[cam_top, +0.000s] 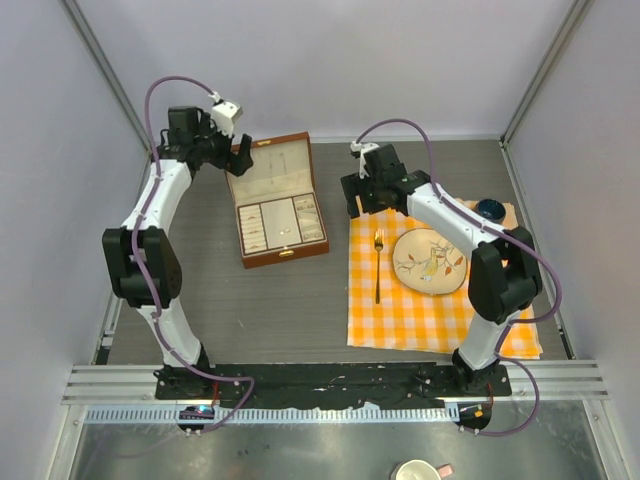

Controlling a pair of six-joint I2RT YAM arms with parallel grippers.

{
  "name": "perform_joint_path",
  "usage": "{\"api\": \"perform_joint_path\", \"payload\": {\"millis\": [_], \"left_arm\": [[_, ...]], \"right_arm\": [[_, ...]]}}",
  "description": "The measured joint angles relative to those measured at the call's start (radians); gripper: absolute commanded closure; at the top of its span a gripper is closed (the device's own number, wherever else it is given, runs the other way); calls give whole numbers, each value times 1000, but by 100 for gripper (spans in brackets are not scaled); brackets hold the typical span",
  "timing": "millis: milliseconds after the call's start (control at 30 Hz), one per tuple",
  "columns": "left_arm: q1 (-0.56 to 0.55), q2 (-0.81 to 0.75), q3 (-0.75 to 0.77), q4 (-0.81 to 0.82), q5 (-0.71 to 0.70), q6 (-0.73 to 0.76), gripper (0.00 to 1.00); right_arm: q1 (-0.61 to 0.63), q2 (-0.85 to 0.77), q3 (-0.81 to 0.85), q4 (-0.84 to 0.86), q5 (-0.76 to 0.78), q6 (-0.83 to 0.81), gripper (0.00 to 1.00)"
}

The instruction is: Organize the mixed jewelry

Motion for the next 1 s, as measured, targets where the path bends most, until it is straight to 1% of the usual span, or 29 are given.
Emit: {"api": "perform_joint_path", "payload": {"millis": [67, 200, 533, 800, 933, 1000], "left_arm": [[5, -5, -10, 6, 26, -2, 0], [6, -51, -93, 40, 53, 2, 0], [-28, -293, -406, 24, 111, -1, 0], [-54, -515, -645, 11, 127, -1, 0], [-68, -611, -726, 5, 127, 2, 0], [-75, -637, -741, 4, 126, 3, 0]], "right_arm": [[-1, -1, -7, 0, -1, -2, 20], [-6, -17, -18, -3, -3, -10, 20], [-31, -59, -26, 0, -5, -18, 20], [-41, -72, -45, -1, -5, -20, 20], [-44, -72, -46, -1, -5, -23, 20], [-46, -72, -46, -1, -5, -23, 20]]}}
